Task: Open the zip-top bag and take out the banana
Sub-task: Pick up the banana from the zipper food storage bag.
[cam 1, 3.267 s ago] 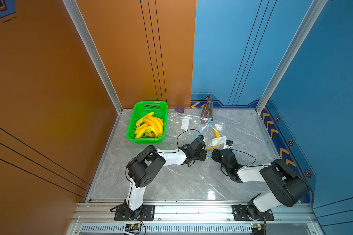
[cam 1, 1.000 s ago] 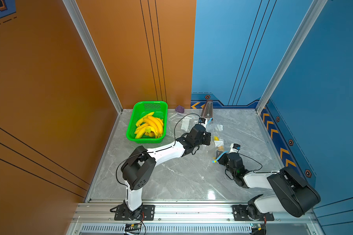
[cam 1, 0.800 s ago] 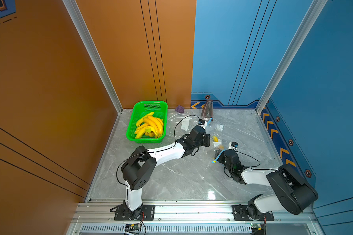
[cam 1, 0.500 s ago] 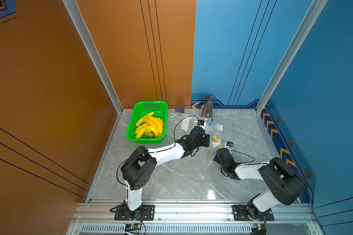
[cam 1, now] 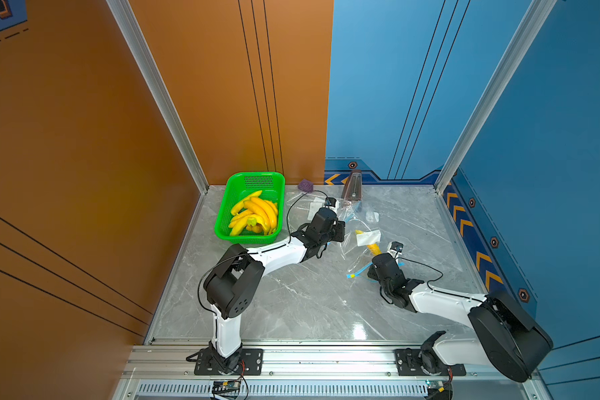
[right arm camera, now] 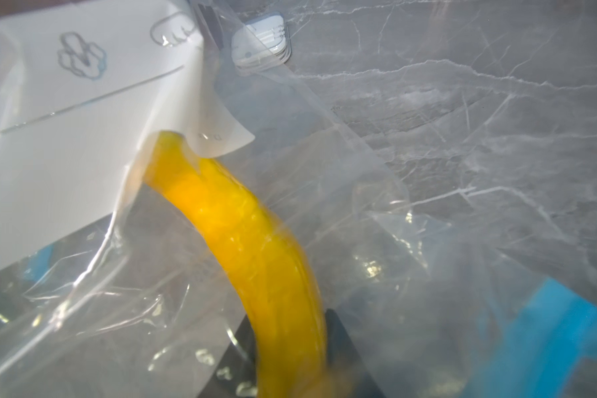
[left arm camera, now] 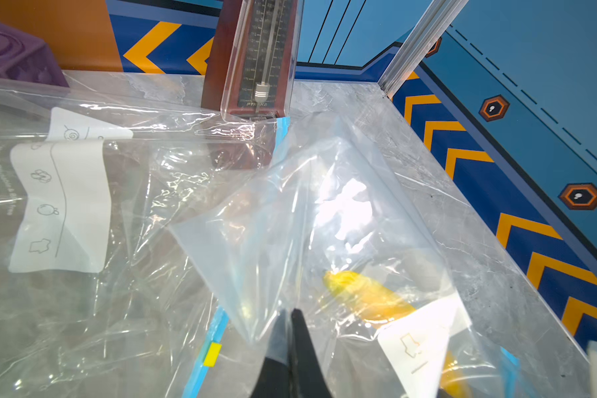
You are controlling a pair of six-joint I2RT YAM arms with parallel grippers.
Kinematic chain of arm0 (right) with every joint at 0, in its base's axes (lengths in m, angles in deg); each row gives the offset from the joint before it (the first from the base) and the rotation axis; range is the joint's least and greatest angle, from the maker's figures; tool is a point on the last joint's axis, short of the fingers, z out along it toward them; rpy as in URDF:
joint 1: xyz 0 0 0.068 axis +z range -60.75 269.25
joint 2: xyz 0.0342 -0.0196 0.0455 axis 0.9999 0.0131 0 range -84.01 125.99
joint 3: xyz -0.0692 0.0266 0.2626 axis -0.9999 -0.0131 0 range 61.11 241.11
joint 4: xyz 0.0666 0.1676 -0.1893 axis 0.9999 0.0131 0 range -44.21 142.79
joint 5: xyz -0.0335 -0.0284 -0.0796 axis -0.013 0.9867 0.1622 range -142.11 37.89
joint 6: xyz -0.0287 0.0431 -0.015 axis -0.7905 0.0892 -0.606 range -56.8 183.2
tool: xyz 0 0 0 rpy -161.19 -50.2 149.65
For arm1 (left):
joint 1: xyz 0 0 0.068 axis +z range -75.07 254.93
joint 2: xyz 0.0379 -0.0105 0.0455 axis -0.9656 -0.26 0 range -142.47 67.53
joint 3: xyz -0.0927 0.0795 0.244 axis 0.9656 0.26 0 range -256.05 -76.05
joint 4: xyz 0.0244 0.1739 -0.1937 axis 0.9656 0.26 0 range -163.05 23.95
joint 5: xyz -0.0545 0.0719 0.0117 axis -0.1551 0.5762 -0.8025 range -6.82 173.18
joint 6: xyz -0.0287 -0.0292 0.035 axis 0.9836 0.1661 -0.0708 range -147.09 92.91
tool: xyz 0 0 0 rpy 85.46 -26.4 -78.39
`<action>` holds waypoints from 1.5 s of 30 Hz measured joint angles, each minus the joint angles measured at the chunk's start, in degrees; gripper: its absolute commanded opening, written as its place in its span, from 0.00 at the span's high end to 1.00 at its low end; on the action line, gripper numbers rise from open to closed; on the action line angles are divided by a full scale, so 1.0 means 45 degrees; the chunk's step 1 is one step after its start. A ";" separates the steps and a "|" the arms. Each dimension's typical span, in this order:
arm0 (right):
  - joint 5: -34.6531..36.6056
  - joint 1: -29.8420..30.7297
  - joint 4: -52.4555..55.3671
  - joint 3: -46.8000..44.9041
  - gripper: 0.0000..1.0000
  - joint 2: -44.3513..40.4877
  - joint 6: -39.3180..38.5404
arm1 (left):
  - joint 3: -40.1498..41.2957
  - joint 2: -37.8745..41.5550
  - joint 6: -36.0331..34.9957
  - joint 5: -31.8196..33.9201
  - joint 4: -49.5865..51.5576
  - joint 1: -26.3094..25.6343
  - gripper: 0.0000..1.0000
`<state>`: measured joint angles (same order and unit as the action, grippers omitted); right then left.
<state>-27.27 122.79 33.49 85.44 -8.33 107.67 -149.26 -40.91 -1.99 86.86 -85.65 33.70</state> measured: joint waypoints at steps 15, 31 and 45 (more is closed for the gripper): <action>-0.0860 0.0967 0.3628 -0.0398 0.67 -0.3521 0.0767 | -0.0253 -0.0855 -0.1501 0.0787 -0.0024 -0.0117 1.00; -0.0899 0.2827 0.7203 -0.0733 0.66 -0.5945 0.1549 | -0.2351 -0.2132 -0.0855 0.0903 -0.0238 0.0831 0.99; -0.2064 0.5566 1.1798 -0.0738 0.69 -1.0491 0.2132 | -0.2297 -0.2574 -0.0520 0.0801 -0.0214 0.1418 0.93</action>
<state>-36.56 147.84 86.58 82.12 -55.55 117.26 -159.60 -52.50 -4.33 90.47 -86.62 40.08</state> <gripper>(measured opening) 0.321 0.046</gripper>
